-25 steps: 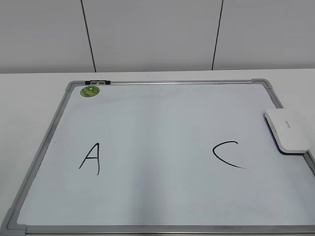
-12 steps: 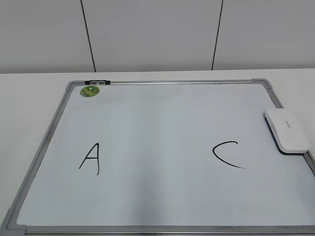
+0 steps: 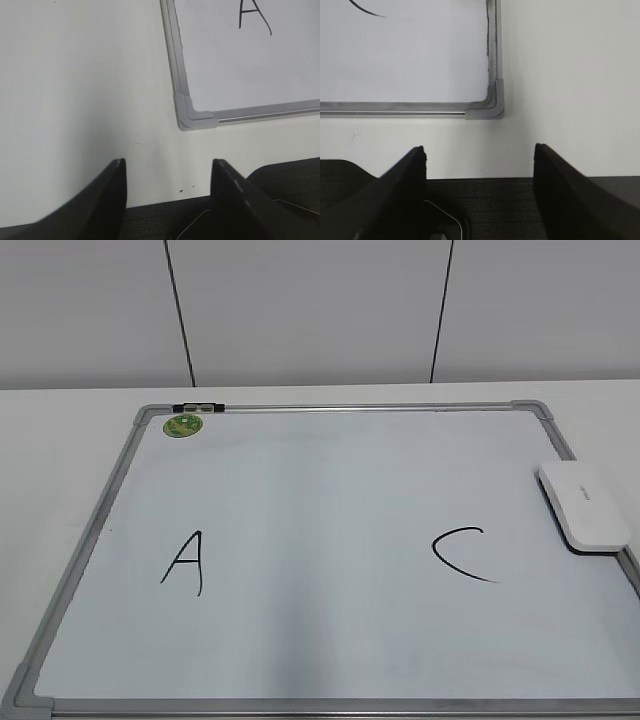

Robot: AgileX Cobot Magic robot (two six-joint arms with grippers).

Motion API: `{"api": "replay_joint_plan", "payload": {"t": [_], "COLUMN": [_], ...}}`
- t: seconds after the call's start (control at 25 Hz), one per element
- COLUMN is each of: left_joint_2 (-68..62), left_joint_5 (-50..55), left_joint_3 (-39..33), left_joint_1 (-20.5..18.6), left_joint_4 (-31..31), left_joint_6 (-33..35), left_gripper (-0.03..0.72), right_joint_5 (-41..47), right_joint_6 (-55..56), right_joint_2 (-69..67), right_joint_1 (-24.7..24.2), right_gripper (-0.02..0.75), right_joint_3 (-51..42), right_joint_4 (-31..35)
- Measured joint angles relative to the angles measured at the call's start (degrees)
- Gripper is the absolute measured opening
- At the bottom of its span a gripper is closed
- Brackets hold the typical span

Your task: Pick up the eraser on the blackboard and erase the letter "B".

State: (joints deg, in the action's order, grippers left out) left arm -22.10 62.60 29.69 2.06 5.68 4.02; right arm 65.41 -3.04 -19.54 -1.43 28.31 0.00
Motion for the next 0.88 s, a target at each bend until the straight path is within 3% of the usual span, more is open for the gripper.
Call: {"api": "replay_joint_plan", "payload": {"t": [0.28,0.88], "left_joint_2": [2.51,21.24], "left_joint_5": [0.0,0.42], "left_joint_3": [0.0,0.0], "left_joint_1": [0.0,0.0], "left_joint_4": [0.0,-0.04], "left_joint_6": [0.0,0.0], "left_gripper": [0.394,0.326], "right_joint_5": [0.0,0.11], "right_joint_6": [0.0,0.0], "right_joint_2": [1.5,20.27], "right_joint_1": [0.0,0.0], "right_gripper": [0.491,0.491], "right_joint_3": [0.0,0.0], "right_joint_4": [0.0,0.0]}}
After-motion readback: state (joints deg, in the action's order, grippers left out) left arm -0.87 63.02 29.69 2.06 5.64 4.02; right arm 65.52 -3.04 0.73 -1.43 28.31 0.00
